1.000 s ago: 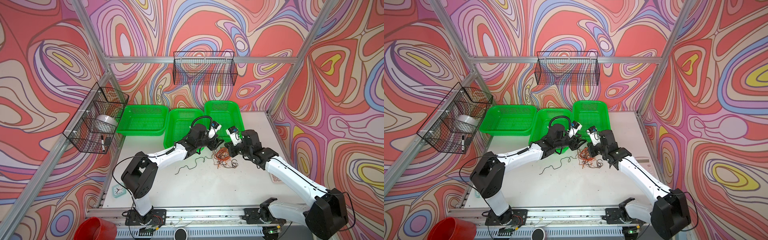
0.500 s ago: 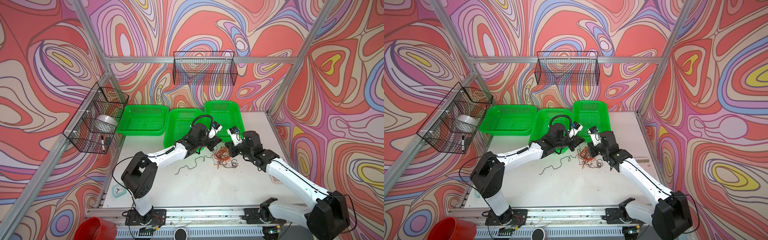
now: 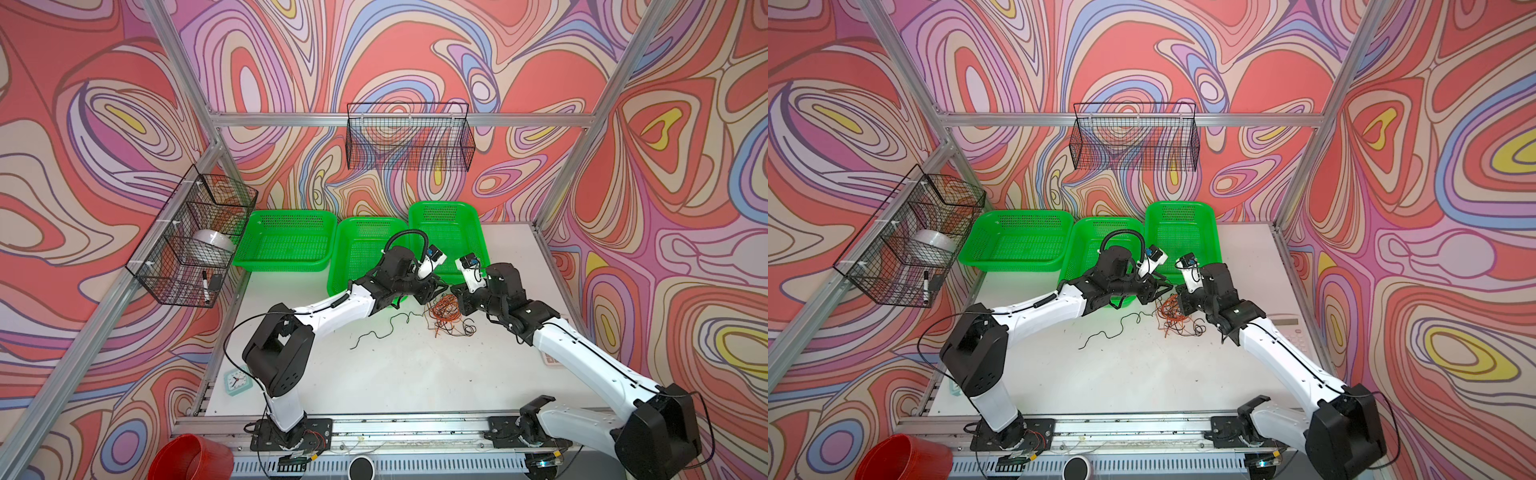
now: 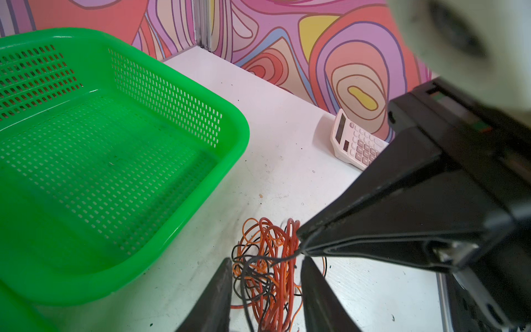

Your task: Untangle the cables

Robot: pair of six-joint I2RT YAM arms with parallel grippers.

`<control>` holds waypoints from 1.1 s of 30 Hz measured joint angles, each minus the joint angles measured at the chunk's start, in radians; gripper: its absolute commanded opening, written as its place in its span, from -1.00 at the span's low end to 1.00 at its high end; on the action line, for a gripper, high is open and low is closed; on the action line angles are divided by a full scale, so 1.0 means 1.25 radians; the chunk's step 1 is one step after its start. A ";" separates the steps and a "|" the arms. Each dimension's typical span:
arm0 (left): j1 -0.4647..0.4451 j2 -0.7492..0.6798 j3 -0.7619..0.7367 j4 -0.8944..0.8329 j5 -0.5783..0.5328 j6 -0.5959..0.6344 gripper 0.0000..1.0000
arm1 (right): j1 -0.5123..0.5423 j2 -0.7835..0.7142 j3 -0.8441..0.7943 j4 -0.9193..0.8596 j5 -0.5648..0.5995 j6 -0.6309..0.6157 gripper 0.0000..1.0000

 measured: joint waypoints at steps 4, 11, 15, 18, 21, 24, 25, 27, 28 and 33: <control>0.000 0.005 0.016 -0.013 0.005 0.001 -1.00 | 0.000 0.000 0.000 0.000 0.000 0.002 -1.00; -0.006 -0.003 0.037 -0.024 0.009 0.016 -1.00 | 0.000 -0.005 -0.020 0.020 0.000 0.020 -0.32; -0.021 -0.033 0.037 -0.039 0.008 0.029 -1.00 | 0.000 -0.012 -0.066 0.057 -0.003 0.033 -0.12; -0.035 -0.067 0.037 -0.046 0.007 0.041 -1.00 | 0.000 -0.012 -0.106 0.097 -0.014 0.049 -0.02; -0.049 -0.094 0.037 -0.056 0.006 0.049 -1.00 | 0.000 -0.012 -0.139 0.133 -0.021 0.061 0.05; -0.054 -0.111 0.037 -0.065 0.005 0.058 -1.00 | 0.000 -0.012 -0.160 0.170 -0.028 0.070 0.11; -0.055 -0.115 0.037 -0.067 0.005 0.061 -1.00 | 0.000 -0.011 -0.165 0.180 -0.029 0.071 0.11; -0.055 -0.121 0.037 -0.073 0.005 0.064 -1.00 | 0.000 -0.006 -0.172 0.196 -0.028 0.074 0.11; -0.055 -0.124 0.037 -0.076 0.004 0.066 -1.00 | 0.000 -0.002 -0.174 0.204 -0.028 0.074 0.09; -0.056 -0.137 0.038 -0.078 0.002 0.070 -1.00 | 0.000 0.035 -0.178 0.242 -0.040 0.075 -0.25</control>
